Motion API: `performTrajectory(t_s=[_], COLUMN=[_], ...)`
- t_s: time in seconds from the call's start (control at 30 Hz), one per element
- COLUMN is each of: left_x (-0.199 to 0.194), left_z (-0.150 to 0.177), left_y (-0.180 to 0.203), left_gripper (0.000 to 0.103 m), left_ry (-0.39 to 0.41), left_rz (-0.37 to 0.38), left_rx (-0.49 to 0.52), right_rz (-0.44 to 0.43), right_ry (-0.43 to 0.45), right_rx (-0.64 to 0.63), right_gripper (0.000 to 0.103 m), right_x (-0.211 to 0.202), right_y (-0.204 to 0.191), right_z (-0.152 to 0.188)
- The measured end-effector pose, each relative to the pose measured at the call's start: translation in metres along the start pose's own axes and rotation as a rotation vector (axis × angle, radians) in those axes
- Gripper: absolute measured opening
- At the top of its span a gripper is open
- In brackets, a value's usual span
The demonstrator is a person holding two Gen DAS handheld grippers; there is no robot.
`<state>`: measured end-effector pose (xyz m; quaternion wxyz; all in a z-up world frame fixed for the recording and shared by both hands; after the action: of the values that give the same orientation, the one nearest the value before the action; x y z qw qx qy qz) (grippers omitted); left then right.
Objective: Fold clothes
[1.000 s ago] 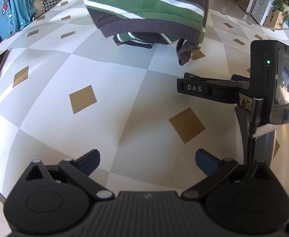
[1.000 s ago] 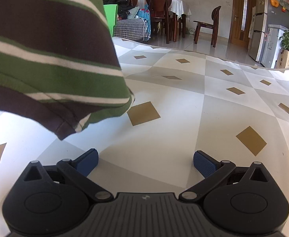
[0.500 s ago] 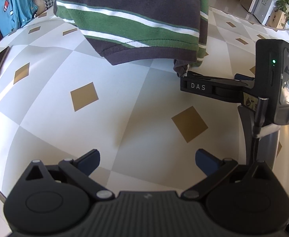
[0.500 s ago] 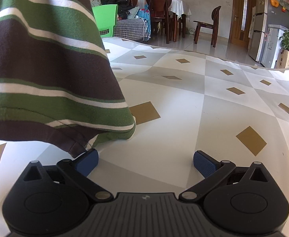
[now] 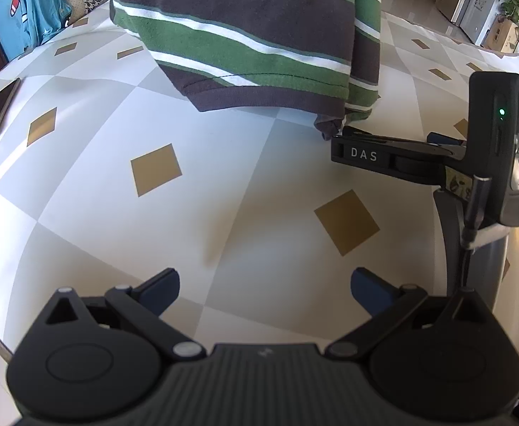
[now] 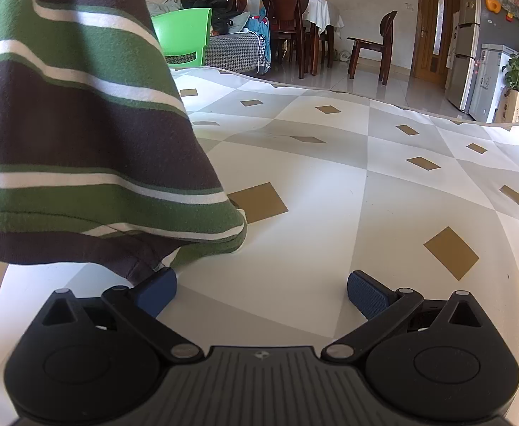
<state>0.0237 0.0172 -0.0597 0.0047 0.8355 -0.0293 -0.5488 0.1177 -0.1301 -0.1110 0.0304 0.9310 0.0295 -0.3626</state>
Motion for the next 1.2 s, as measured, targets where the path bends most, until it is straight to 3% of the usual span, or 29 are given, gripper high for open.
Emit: performTrajectory(t_s=[1.2], left_x=[0.003], left_z=[-0.008], left_y=[-0.013], left_gripper=[0.103], left_ry=[0.000], left_rz=[-0.048], left_rx=[-0.037], right_rz=[0.000], right_ry=[0.000], right_rx=[0.000], right_gripper=[0.103], right_x=[0.000], right_y=[0.000], right_z=[0.000])
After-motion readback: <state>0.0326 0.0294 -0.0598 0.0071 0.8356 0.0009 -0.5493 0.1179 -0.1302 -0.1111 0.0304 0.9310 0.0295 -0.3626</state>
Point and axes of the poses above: each gripper's, at about its wrist camera, not at the fingertips, and x roughly the way its jaws point, y to its right, z to its underside, the point moved 1 cm from there along x, roughly the way its jaws point, and after that the axes turned 3 degrees about -y, right-handed, at the moved point
